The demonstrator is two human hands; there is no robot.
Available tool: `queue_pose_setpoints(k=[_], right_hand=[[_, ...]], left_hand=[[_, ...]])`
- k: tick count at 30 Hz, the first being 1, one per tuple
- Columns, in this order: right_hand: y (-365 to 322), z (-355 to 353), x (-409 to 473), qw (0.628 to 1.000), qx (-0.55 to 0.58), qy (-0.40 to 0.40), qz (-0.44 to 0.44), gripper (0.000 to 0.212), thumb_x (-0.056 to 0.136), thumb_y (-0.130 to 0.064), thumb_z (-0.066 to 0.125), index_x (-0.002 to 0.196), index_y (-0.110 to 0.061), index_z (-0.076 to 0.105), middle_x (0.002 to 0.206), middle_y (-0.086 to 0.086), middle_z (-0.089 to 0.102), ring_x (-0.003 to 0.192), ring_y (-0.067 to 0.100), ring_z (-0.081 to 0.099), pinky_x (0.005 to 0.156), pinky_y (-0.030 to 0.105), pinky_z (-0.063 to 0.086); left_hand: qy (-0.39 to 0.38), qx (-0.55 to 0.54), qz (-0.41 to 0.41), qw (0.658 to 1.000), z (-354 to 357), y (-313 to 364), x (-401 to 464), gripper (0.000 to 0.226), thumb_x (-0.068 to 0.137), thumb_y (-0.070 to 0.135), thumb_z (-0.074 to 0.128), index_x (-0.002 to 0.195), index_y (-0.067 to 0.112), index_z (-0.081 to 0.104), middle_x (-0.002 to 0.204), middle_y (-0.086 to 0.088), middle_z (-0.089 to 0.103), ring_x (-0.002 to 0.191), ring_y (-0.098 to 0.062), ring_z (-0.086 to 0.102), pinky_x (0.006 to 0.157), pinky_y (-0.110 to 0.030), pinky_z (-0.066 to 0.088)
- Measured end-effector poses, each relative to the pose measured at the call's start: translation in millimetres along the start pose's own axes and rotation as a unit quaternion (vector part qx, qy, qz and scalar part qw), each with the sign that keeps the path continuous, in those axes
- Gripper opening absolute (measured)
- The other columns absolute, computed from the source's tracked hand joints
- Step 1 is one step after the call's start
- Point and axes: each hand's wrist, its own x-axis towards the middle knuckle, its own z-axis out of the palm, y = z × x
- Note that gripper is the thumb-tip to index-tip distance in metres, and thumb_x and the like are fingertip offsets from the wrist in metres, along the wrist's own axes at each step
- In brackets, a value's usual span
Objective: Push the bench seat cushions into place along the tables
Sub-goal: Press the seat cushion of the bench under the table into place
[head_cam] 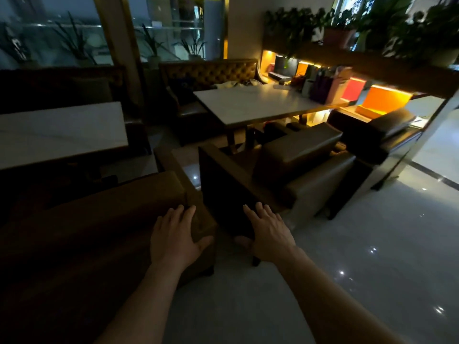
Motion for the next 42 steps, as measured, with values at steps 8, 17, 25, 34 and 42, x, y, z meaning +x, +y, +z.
queue_pose_setpoints(k=[8, 17, 25, 34, 42], right_hand=[[168.1, -53.3, 12.1, 0.999, -0.002, 0.023, 0.04, 0.093, 0.089, -0.065, 0.054, 0.158, -0.031, 0.001, 0.166, 0.01, 0.001, 0.153, 0.031, 0.0, 0.124, 0.049, 0.011], [344.2, -53.3, 112.2, 0.997, -0.036, 0.023, 0.071, 0.1, 0.084, -0.072, 0.055, 0.157, -0.034, -0.002, 0.166, 0.01, 0.001, 0.153, 0.031, 0.0, 0.122, 0.048, 0.01], [453.4, -60.2, 232.4, 0.998, -0.039, -0.018, 0.051, 0.102, 0.083, -0.067, 0.061, 0.157, -0.033, 0.0, 0.166, 0.011, 0.001, 0.153, 0.031, -0.001, 0.122, 0.05, 0.011], [552.2, -35.7, 350.8, 0.996, -0.021, -0.09, -0.018, 0.104, 0.082, -0.068, 0.062, 0.157, -0.034, -0.002, 0.166, 0.01, -0.003, 0.152, 0.029, -0.005, 0.123, 0.05, 0.009], [627.9, -6.0, 444.1, 0.982, -0.065, -0.148, -0.101, 0.117, 0.076, -0.062, 0.073, 0.156, -0.035, -0.008, 0.166, 0.009, -0.01, 0.151, 0.031, -0.015, 0.123, 0.054, 0.005]], left_hand=[[-0.003, -0.022, 0.056, 0.998, 32.4, 170.6, 65.9, 0.098, 0.076, 0.084, 0.044, 0.154, 0.033, 0.012, 0.162, -0.001, 0.017, 0.149, -0.024, 0.013, 0.119, -0.046, 0.017], [-0.039, -0.064, 0.068, 0.995, 129.2, 299.6, 197.3, 0.099, 0.076, 0.081, 0.051, 0.153, 0.036, 0.009, 0.163, 0.0, 0.013, 0.15, -0.023, 0.006, 0.121, -0.046, 0.011], [-0.074, -0.071, 0.02, 0.995, 198.6, 363.4, 303.5, 0.105, 0.071, 0.085, 0.05, 0.153, 0.037, 0.006, 0.163, 0.0, 0.012, 0.15, -0.023, 0.006, 0.121, -0.047, 0.011], [-0.082, -0.058, -0.052, 0.994, 271.2, 429.1, 383.9, 0.106, 0.071, 0.083, 0.054, 0.154, 0.037, 0.007, 0.163, 0.0, 0.013, 0.149, -0.023, 0.008, 0.121, -0.044, 0.01], [-0.108, -0.056, -0.14, 0.983, 342.6, 481.5, 426.6, 0.116, 0.062, 0.085, 0.06, 0.153, 0.04, 0.004, 0.163, 0.003, 0.012, 0.149, -0.021, 0.008, 0.12, -0.045, 0.011]])
